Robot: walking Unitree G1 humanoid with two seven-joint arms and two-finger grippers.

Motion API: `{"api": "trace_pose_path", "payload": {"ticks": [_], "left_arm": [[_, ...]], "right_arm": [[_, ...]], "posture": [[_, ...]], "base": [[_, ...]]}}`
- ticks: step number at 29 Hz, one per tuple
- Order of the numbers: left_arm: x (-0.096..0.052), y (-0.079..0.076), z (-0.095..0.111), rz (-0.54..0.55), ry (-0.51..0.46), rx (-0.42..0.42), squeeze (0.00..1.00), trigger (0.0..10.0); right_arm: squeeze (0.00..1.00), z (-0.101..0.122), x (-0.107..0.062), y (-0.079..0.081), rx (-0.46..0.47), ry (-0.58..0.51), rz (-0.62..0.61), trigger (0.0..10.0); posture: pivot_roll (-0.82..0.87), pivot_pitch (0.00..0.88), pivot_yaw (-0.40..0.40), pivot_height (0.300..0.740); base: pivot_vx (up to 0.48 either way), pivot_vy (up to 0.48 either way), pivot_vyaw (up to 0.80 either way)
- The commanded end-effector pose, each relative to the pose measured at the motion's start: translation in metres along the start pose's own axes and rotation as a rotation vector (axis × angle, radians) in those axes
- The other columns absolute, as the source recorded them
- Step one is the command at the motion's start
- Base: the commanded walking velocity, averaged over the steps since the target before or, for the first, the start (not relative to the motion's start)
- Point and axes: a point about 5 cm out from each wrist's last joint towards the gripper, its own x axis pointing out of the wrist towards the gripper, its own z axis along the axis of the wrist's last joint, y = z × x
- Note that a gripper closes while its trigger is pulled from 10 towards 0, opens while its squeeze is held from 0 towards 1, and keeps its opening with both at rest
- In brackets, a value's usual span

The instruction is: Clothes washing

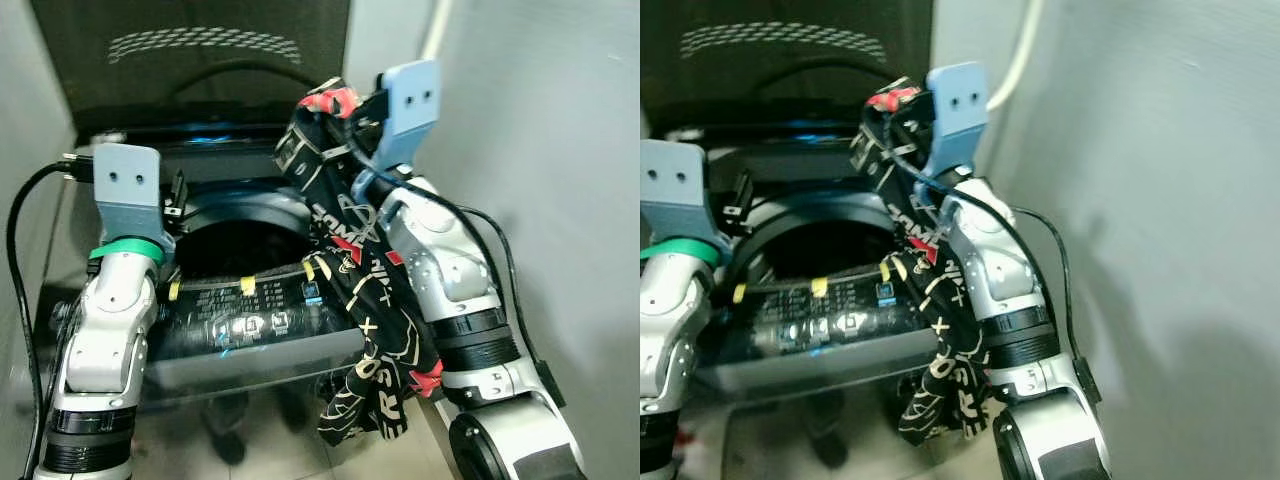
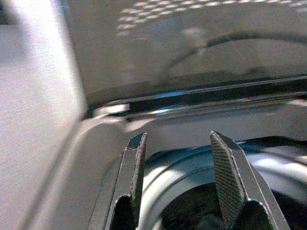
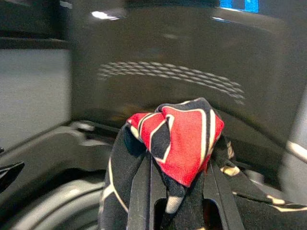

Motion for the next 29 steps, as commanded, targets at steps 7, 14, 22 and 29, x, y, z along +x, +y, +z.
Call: {"api": "trace_pose_path", "payload": {"ticks": [7, 14, 22, 29], "left_arm": [[-0.0018, -0.002, 0.0016, 0.006, -0.004, -0.068, 0.0, 10.0], [-0.0023, 0.0004, 0.0024, 0.015, -0.007, -0.088, 0.0, 10.0], [-0.0021, -0.0002, 0.0035, 0.005, -0.012, -0.102, 0.0, 10.0], [-0.0009, -0.0002, 0.0044, 0.002, -0.015, -0.103, 0.0, 10.0]], "right_arm": [[0.0, 0.0018, -0.0046, -0.0034, 0.033, -0.026, -0.002, 10.0], [0.0, 0.0005, -0.0055, -0.0037, 0.033, -0.023, -0.003, 10.0], [0.0, -0.0009, -0.0069, -0.0042, 0.038, -0.023, -0.005, 10.0], [0.0, -0.0008, -0.0072, -0.0043, 0.041, -0.024, -0.005, 10.0]], "posture": [[0.16, 0.032, -0.004, 0.74], [0.16, 0.032, -0.004, 0.74], [0.16, 0.029, 0.0, 0.74], [0.16, 0.026, 0.003, 0.74]], "base": [[0.0, -0.199, 0.52], [0.0, 0.0, 0.0], [0.0, 0.36, 0.0], [0.0, 0.48, 0.0]]}}
